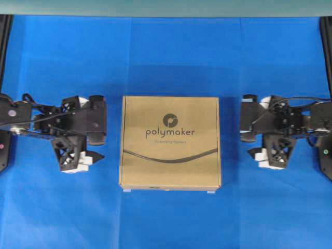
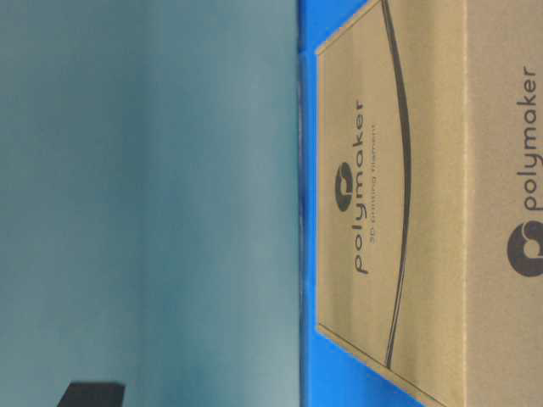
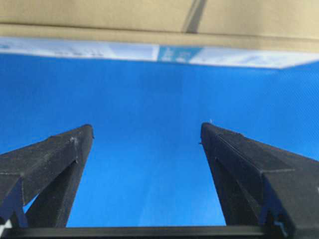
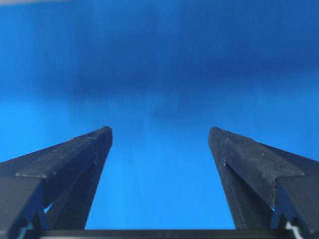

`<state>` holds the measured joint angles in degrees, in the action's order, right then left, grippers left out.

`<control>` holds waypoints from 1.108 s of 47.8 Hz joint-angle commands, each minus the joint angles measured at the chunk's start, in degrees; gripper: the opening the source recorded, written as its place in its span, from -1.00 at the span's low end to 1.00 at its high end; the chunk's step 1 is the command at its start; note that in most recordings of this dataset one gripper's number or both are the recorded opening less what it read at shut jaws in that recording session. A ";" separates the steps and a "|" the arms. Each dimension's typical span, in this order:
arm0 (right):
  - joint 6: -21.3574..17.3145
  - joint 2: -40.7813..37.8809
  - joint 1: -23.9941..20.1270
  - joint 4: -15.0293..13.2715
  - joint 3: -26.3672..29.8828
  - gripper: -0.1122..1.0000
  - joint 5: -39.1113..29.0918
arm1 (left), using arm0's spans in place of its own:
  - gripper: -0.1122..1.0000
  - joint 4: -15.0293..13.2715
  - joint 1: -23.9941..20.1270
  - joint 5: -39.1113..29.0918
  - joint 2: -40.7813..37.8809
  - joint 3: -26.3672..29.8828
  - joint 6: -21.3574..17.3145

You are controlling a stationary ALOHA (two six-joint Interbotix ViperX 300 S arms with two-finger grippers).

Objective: Lift up the cardboard box by clamping it between your arms.
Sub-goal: 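Press both grippers inward against opposite sides of the polymaker box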

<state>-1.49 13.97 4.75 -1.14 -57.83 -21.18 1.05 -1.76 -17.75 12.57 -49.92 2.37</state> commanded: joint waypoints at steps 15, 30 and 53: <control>0.53 -7.65 0.09 -0.18 6.06 0.98 6.94 | 0.72 0.44 -0.35 1.76 -5.80 5.01 -0.70; 0.62 -12.39 0.09 -0.18 10.11 0.98 9.84 | 0.72 0.44 -0.79 1.76 -9.49 8.00 -4.04; 0.09 -12.39 -0.88 -0.09 11.34 0.98 8.79 | 0.72 0.44 -1.14 1.49 -9.93 10.46 -4.04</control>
<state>-0.62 0.79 4.39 -1.41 -48.96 -12.92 1.23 -2.64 -16.88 2.55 -42.01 -1.76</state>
